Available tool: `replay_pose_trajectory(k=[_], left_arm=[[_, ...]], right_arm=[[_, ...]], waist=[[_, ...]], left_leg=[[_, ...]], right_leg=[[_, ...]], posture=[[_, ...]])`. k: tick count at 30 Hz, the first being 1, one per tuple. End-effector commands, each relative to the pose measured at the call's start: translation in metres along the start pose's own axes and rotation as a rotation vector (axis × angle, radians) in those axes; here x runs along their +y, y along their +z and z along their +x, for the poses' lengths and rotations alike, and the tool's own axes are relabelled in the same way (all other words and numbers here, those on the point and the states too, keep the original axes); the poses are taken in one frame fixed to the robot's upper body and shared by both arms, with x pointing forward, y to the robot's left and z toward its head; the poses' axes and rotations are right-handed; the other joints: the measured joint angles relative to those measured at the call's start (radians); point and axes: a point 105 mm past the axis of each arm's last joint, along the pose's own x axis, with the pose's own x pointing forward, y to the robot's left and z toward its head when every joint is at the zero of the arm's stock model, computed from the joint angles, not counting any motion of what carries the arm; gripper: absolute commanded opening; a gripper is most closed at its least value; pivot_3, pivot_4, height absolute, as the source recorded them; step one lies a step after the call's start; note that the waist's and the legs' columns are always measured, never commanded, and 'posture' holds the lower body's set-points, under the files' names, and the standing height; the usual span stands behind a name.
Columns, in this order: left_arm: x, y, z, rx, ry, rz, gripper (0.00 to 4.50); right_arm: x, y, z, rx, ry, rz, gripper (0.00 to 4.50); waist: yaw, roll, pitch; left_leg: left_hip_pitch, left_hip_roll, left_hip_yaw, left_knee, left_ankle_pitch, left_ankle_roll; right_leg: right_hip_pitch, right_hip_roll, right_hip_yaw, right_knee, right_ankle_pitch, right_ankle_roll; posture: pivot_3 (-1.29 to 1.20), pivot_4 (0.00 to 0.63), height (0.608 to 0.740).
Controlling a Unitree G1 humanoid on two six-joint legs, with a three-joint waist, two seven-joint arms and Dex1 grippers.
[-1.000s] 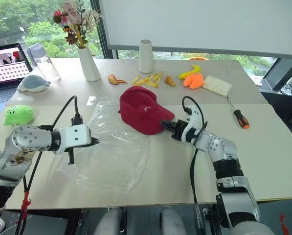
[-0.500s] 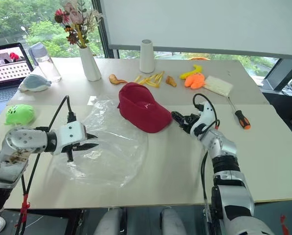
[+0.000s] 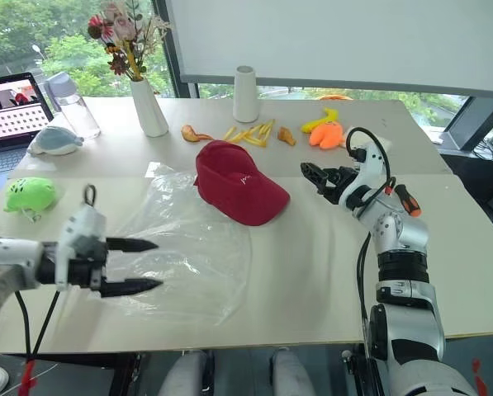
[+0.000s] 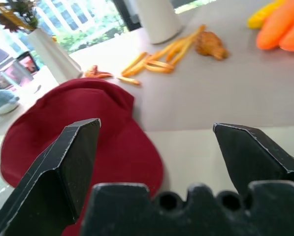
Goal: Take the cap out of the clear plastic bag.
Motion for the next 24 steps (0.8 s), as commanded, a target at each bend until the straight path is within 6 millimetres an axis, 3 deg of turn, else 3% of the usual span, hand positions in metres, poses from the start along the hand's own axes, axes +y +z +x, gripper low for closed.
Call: replay_pose_trajectory(k=[1, 3, 5, 8, 14, 18, 24], left_arm=[[0.031, 0.044, -0.03, -0.321, 0.223, -0.02, 4.47], [0.062, 0.054, -0.049, -0.468, 0.455, -0.039, 4.47], [0.094, 0.05, -0.072, -0.541, 0.718, -0.064, 4.47], [0.123, 0.009, -0.099, -0.439, 1.092, -0.043, 4.47], [0.115, -0.044, -0.084, -0.303, 1.249, 0.061, 4.47], [0.108, -0.077, -0.072, -0.262, 1.264, 0.049, 4.47], [0.098, -0.105, -0.06, -0.227, 1.238, 0.059, 4.47]], right_arm=[[0.011, 0.026, -0.006, -0.124, 0.052, -0.064, 4.5], [0.011, 0.023, -0.008, -0.133, 0.05, -0.079, 4.5], [0.009, 0.019, -0.01, -0.142, 0.032, -0.096, 4.5], [-0.002, 0.001, -0.013, -0.119, -0.049, -0.198, 4.5], [-0.028, -0.03, -0.025, -0.09, -0.227, -0.317, 4.5], [-0.038, -0.052, -0.035, -0.069, -0.294, -0.386, 4.5], [-0.046, -0.075, -0.043, -0.028, -0.329, -0.434, 4.5]], waist=[[-0.002, 0.0, 0.0], [-0.002, 0.0, 0.0], [-0.002, -0.001, 0.0], [-0.005, -0.001, -0.001], [-0.001, -0.001, -0.001], [0.003, -0.003, -0.002], [-0.004, -0.003, -0.002]], left_leg=[[0.001, 0.0, 0.0, 0.0, 0.0, 0.0], [0.005, -0.001, 0.0, 0.0, 0.0, 0.0], [0.008, -0.001, 0.0, 0.0, 0.0, 0.0], [0.011, -0.001, 0.0, -0.001, 0.0, 0.0], [0.01, -0.001, 0.002, -0.002, 0.0, 0.0], [0.011, -0.001, 0.002, -0.002, 0.0, -0.001], [0.011, -0.001, 0.003, -0.003, 0.0, -0.001]], right_leg=[[0.002, 0.0, 0.0, -0.001, 0.0, 0.001], [0.006, -0.001, 0.0, -0.001, 0.0, 0.001], [0.01, 0.0, 0.0, -0.002, 0.0, 0.001], [0.013, -0.001, 0.001, -0.003, 0.0, 0.0], [0.011, -0.001, 0.002, -0.004, 0.004, -0.006], [0.012, -0.001, 0.001, -0.004, 0.005, -0.006], [0.012, -0.002, 0.002, -0.005, 0.005, -0.006]], posture=[[0.0, 0.15, 0.74], [0.0, 0.15, 0.74], [0.0, 0.15, 0.74], [0.0, 0.15, 0.74], [0.0, 0.15, 0.74], [0.0, 0.15, 0.74], [0.0, 0.15, 0.74]])
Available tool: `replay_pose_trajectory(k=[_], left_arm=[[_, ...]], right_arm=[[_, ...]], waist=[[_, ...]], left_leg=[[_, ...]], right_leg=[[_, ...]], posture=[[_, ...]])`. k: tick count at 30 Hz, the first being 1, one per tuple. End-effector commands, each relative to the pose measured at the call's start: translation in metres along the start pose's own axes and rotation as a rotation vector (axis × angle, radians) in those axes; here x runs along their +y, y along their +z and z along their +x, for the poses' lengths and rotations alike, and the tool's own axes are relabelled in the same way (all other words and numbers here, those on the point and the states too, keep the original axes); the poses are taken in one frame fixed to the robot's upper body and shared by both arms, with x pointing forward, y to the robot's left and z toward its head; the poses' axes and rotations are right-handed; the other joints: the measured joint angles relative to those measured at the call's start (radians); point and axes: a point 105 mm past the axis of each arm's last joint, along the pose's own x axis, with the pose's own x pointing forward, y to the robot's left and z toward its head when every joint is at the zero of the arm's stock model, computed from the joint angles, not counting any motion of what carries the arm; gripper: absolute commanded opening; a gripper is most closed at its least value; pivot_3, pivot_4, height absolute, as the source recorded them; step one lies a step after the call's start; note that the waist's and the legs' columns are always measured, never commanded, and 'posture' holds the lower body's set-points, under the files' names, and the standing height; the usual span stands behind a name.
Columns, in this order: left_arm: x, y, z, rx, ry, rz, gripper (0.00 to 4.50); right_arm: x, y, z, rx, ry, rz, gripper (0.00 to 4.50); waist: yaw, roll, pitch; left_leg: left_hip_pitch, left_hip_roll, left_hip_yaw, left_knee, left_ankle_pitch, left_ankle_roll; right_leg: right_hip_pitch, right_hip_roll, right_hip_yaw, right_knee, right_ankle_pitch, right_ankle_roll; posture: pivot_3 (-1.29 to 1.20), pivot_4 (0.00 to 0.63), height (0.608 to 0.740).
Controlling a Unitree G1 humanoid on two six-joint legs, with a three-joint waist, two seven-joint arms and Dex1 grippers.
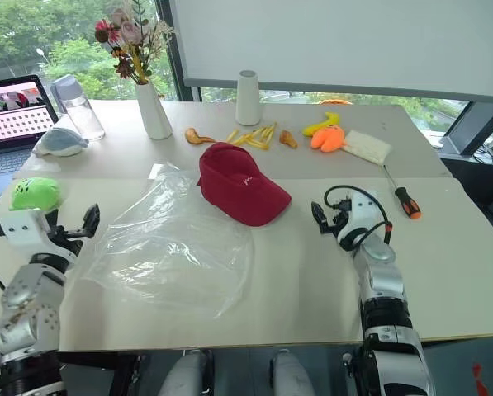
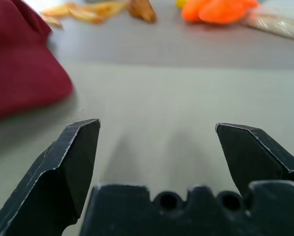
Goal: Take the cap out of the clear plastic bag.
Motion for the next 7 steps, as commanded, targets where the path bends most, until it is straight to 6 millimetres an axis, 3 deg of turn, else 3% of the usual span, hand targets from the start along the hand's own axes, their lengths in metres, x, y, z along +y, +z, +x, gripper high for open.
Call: replay_pose_trajectory(k=[1, 7], left_arm=[[-0.0089, 0.0029, -0.0036, -0.055, -0.043, 0.051, 4.47], [-0.0125, -0.0029, 0.001, -0.059, -0.07, 0.08, 4.47]], right_arm=[[-0.0016, 0.0048, -0.0009, -0.04, -0.01, -0.048, 4.5], [-0.0032, -0.0006, -0.002, -0.031, -0.012, -0.057, 4.5]], waist=[[-0.004, 0.0, 0.0], [-0.002, 0.0, -0.001]], left_leg=[[0.0, 0.0, 0.0, 0.0, 0.0, 0.0], [0.001, 0.0, 0.0, 0.0, 0.0, 0.0]], right_leg=[[0.0, 0.0, 0.0, 0.0, 0.0, 0.0], [0.001, 0.0, 0.0, 0.0, 0.0, 0.0]], posture=[[0.0, 0.15, 0.74], [0.0, 0.15, 0.74]])
